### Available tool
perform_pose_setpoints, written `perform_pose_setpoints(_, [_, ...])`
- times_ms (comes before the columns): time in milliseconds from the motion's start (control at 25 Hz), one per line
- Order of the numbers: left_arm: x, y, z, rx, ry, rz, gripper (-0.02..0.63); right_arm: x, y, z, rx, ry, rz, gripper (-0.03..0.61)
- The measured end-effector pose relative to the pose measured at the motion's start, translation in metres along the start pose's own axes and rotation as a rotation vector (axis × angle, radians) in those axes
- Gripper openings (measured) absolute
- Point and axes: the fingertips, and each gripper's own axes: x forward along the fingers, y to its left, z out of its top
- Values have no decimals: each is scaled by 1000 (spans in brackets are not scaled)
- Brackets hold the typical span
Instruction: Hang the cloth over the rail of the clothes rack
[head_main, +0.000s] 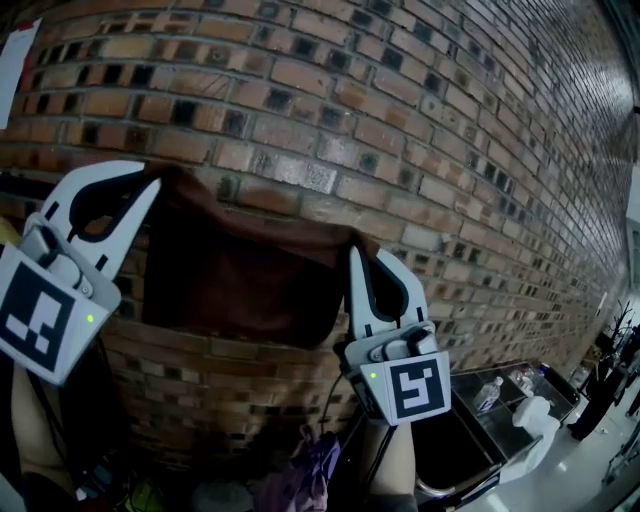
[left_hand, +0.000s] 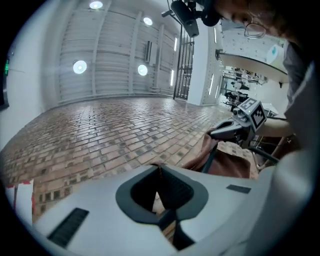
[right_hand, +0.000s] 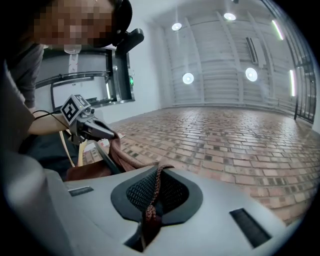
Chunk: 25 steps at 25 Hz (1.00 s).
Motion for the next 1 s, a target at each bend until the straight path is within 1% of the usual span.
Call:
perform_pose_setpoints(80, [-12,-6,-2,-40,-26,21,23,-6,3,-6,42,1,5,35])
perform_pose_setpoints(160, [-23,-15,-5,-51,-55,65,23,-14,4,-10,69,-24,5,35])
perform_pose_setpoints(200, [-28,-20,-7,-49,-70,96,23,-18,5,-10,63,-46,3,35])
perform_pose_setpoints(320, [-38,-37,-18,-56,-94,190,23,-27,11,-14,-23,-89,-26,35])
perform_pose_setpoints(440, [-43,-53,-35,-100,-77,235,23,-34,16,-22,-92,-90,-60,35])
perform_pose_setpoints(480, [-43,-57,-41,-125,-68,241,23,-36,17,-26,-92,-83,-64,35])
perform_pose_setpoints(560, [-43,-64,-53,-190,-48,241,23,-41,18,-32,-52,-69,-57,35])
perform_pose_setpoints(680, [-45,-71,-68,-273,-14,224,23,-47,22,-40,80,-52,-13,35])
perform_pose_setpoints(760, [-49,-74,-77,-299,7,217,23,-50,26,-46,167,-42,26,35])
perform_pose_setpoints(840, [-52,-78,-83,-295,17,212,23,-52,29,-48,215,-54,43,35])
perform_pose_setpoints(880, [-52,-79,-84,-284,14,209,23,-52,29,-50,220,-63,38,35])
perform_pose_setpoints(920, [-53,-80,-84,-270,7,210,23,-53,29,-51,207,-72,24,35])
perform_pose_setpoints(1000, [-53,-84,-84,-230,-3,222,23,-56,32,-53,116,-83,-21,35])
